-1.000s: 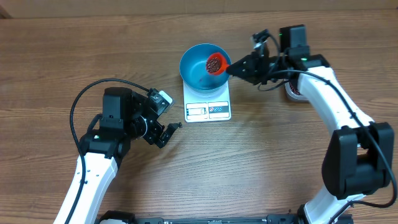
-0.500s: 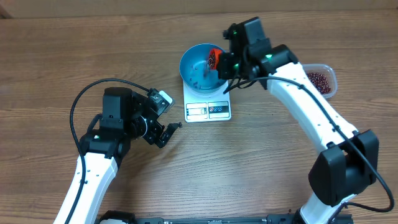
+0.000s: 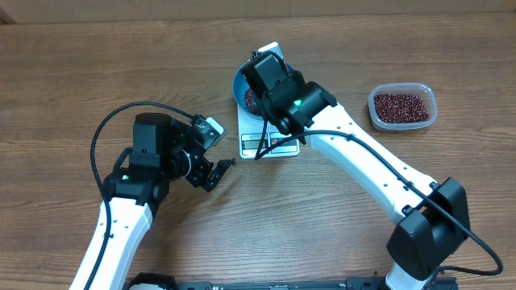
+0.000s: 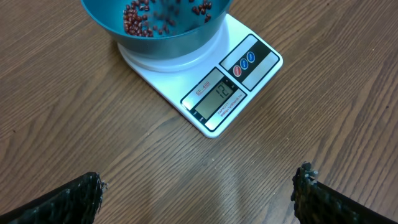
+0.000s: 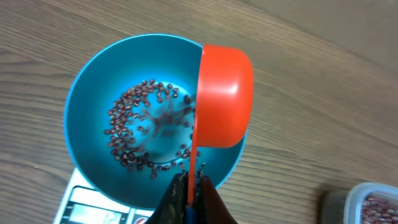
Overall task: Scoop item into bowl and weigh 150g on scale
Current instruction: 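Carry the filled scoop to the teal bowl and tip beans in, then return the empty scoop with the right gripper to the bean tub, then scoop more red beans from the tub with the right gripper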
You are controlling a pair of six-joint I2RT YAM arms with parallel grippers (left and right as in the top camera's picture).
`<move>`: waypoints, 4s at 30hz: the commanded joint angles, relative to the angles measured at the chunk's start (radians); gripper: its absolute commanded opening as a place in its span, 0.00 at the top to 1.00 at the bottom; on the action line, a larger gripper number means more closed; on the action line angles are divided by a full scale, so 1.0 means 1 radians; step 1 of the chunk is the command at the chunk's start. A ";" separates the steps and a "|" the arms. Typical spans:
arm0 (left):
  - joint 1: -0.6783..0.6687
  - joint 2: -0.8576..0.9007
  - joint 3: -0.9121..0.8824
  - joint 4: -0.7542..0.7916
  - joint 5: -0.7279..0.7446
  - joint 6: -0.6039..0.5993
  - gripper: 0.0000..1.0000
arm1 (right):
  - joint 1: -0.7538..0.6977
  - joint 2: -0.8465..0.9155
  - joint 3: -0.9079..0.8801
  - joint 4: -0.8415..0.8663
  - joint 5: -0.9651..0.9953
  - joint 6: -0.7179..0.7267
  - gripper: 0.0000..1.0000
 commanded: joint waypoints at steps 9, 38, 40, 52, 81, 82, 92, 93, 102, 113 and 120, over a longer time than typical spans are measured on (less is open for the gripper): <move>-0.002 -0.001 0.000 0.003 -0.003 -0.010 0.01 | -0.011 -0.016 0.034 -0.004 -0.079 0.044 0.96; -0.002 -0.001 0.000 0.003 -0.003 -0.010 0.00 | -0.797 -0.256 -0.131 -0.286 -0.507 -0.130 0.96; -0.002 -0.001 0.000 0.003 -0.003 -0.010 0.00 | -0.797 -0.229 -0.160 -0.256 -0.490 -0.134 0.96; -0.002 -0.001 0.000 0.003 -0.003 -0.010 0.00 | -0.796 -0.022 -0.190 -0.216 -0.435 -0.132 0.96; -0.002 -0.001 0.000 0.003 -0.003 -0.010 0.00 | -0.999 0.052 -0.191 -0.205 -1.058 -0.133 0.96; -0.002 -0.001 0.000 0.003 -0.003 -0.010 0.00 | -1.021 0.052 -0.191 -0.211 -1.078 -0.134 0.96; -0.002 -0.001 0.000 0.003 -0.003 -0.010 0.01 | -1.162 0.052 -0.191 -0.314 -1.278 -0.315 0.96; -0.002 -0.001 0.000 0.003 -0.003 -0.010 0.00 | -1.170 0.052 -0.191 -0.322 -1.289 -0.327 0.96; -0.002 -0.001 0.000 0.003 -0.003 -0.010 0.00 | -1.238 0.052 -0.191 -0.335 -1.375 -0.340 0.96; -0.002 -0.001 0.000 0.003 -0.003 -0.010 0.00 | -1.247 0.052 -0.191 -0.422 -1.569 -0.475 0.96; -0.002 -0.001 0.000 0.003 -0.003 -0.010 0.00 | -1.167 0.052 -0.190 -0.460 -1.630 -0.521 0.96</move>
